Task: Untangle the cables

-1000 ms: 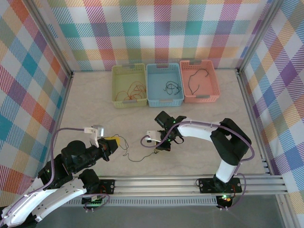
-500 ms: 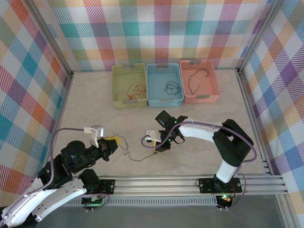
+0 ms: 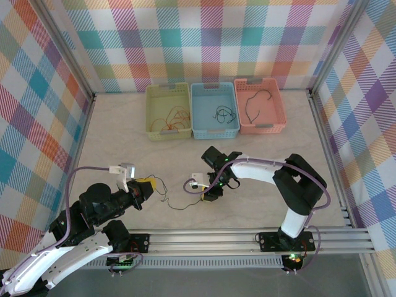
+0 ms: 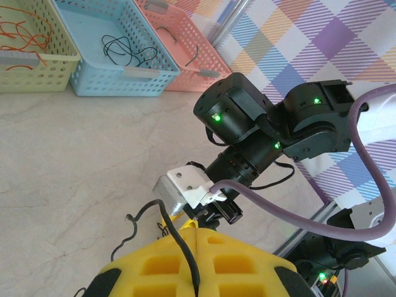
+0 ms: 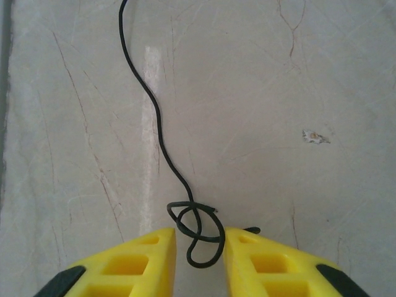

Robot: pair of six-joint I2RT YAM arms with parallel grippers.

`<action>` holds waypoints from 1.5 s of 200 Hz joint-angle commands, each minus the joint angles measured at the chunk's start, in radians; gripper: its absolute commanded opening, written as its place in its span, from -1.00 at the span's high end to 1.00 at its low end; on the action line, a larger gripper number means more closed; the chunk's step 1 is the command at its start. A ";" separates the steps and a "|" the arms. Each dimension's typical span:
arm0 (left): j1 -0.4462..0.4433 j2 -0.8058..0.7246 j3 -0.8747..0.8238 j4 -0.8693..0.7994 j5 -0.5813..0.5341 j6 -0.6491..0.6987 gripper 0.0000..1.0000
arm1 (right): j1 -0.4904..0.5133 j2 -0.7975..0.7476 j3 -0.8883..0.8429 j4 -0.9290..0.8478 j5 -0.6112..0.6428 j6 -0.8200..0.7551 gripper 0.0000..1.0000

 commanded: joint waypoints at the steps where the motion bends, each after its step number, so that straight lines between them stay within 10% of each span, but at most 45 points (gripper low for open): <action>1: -0.010 -0.009 -0.010 -0.001 0.010 0.016 1.00 | 0.009 0.013 0.029 -0.017 -0.013 -0.021 0.55; 97: -0.010 -0.015 -0.004 -0.016 -0.004 0.006 1.00 | -0.008 -0.072 -0.045 0.155 0.080 0.071 1.00; 189: -0.010 -0.097 0.031 -0.109 -0.062 -0.022 1.00 | -0.494 -0.325 -0.242 0.593 -0.122 0.785 1.00; 300: -0.010 -0.220 0.185 -0.271 -0.250 -0.018 1.00 | -0.793 -0.372 -0.372 0.675 0.141 1.115 1.00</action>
